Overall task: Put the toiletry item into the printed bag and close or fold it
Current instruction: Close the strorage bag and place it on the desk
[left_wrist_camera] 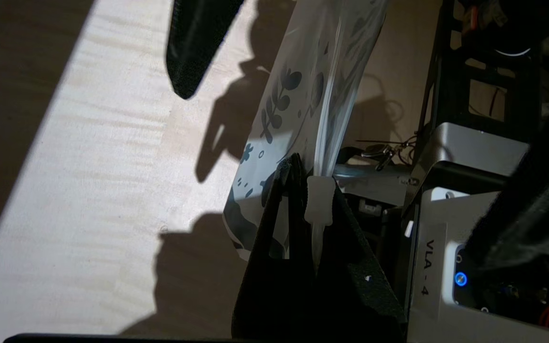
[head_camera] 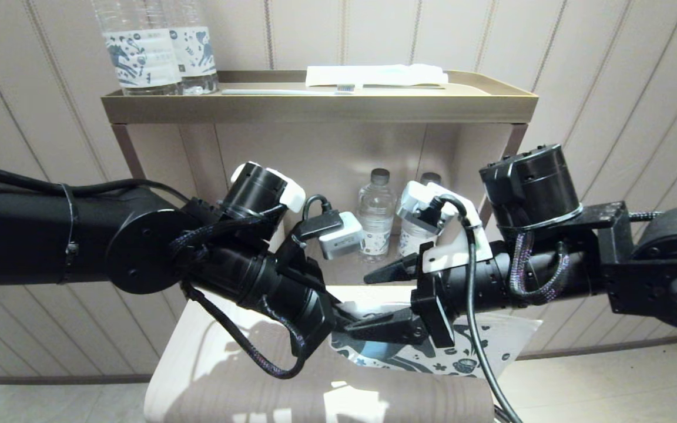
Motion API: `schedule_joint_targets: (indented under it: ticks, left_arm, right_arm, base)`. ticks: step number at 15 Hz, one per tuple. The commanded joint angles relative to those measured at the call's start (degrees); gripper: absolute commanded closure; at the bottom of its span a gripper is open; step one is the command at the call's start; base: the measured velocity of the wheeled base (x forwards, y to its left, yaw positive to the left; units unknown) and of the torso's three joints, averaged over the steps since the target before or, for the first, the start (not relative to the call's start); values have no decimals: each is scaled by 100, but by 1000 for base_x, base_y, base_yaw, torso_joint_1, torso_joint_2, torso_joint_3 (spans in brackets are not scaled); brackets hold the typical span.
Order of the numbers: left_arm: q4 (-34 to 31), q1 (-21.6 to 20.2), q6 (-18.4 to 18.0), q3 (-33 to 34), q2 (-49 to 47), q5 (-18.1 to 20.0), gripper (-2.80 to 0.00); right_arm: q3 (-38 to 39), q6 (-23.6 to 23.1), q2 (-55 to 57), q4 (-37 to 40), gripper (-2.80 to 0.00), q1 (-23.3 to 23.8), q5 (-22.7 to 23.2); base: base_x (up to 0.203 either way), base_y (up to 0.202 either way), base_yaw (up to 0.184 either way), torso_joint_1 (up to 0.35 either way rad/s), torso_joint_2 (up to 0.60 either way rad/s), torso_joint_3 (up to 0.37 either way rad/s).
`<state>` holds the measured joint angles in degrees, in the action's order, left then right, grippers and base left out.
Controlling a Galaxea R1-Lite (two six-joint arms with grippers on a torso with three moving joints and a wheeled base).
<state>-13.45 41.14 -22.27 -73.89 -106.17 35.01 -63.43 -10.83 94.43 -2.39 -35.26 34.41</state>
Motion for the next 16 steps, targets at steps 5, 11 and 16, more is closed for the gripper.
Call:
schedule_joint_targets:
  ticks: [5, 11, 16]
  left_arm:
    - [4, -1, -15, -12, 17, 23, 0]
    - [9, -1, -15, -12, -9, 15, 0]
    - [9, -1, -15, 6, 8, 23, 0]
  right_arm:
    - [41, -25, 32, -7, 0, -16, 31]
    - [111, -122, 5, -7, 0, -16, 95]
    - [67, -60, -3, -7, 0, -17, 233]
  base:
    - [0, 0, 0, 0, 0, 0]
    - [0, 0, 0, 0, 0, 0]
    - [0, 0, 0, 0, 0, 0]
